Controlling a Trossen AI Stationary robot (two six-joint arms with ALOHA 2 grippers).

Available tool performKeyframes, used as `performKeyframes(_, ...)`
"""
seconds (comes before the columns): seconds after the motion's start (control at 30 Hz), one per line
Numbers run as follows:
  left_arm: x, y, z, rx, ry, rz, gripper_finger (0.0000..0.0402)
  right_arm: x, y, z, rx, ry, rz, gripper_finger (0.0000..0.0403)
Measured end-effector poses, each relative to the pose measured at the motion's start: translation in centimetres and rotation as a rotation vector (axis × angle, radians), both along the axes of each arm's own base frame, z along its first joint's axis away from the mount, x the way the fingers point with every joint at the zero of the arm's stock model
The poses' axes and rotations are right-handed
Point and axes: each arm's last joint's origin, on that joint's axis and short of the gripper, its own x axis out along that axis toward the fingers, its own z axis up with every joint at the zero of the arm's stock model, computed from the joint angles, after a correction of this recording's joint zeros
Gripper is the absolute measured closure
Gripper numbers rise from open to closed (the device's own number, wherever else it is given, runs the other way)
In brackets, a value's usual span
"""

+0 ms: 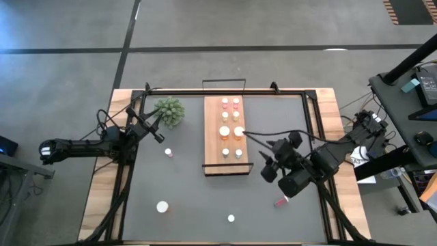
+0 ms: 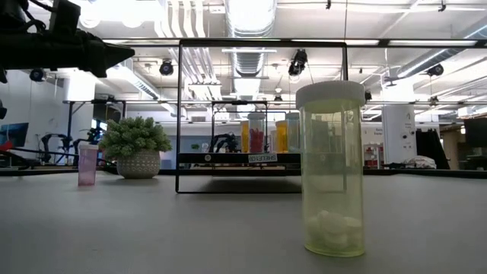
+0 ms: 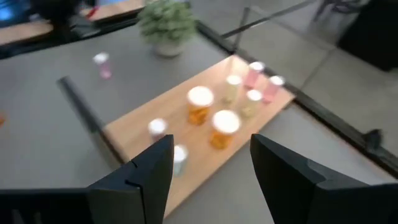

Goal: Pick and place medicine bottles onto shelf by color
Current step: Put the pink pill bottle aligned with the other pink pill bottles on the shelf

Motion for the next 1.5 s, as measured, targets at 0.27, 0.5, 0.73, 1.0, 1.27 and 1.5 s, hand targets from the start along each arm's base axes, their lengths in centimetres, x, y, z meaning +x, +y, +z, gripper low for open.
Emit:
performKeyframes(0.27,-0.3,-0.4,1.2,-0.354,-0.437,-0.311,0.0330,-0.4,-1.2,0.7,0.000,-0.084,-0.090,0.0200)
performKeyframes(0.5,-0.9,-0.4,2.3,-0.555,-0.733,-0.424,0.0330,-0.5,-1.6,1.1,-0.018,-0.159,-0.146,0.0200)
performKeyframes(0.73,-1.0,-0.4,2.5,-0.677,-0.834,-0.530,0.0330,-0.6,-1.7,1.2,-0.005,-0.169,-0.153,0.0200)
performKeyframes(1.0,-1.3,-0.6,3.0,-0.746,-0.938,-0.637,0.0330,-0.5,-1.7,1.2,-0.008,-0.159,-0.147,0.0200)
performKeyframes(1.27,-1.3,-0.6,3.1,-0.753,-0.945,-0.668,0.0330,-0.5,-1.6,1.1,-0.019,-0.111,-0.110,0.0200)
performKeyframes(1.5,-0.5,-0.9,4.3,-0.824,-0.839,-0.775,0.0330,-0.5,-1.6,1.1,-0.078,-0.055,-0.063,0.0199)
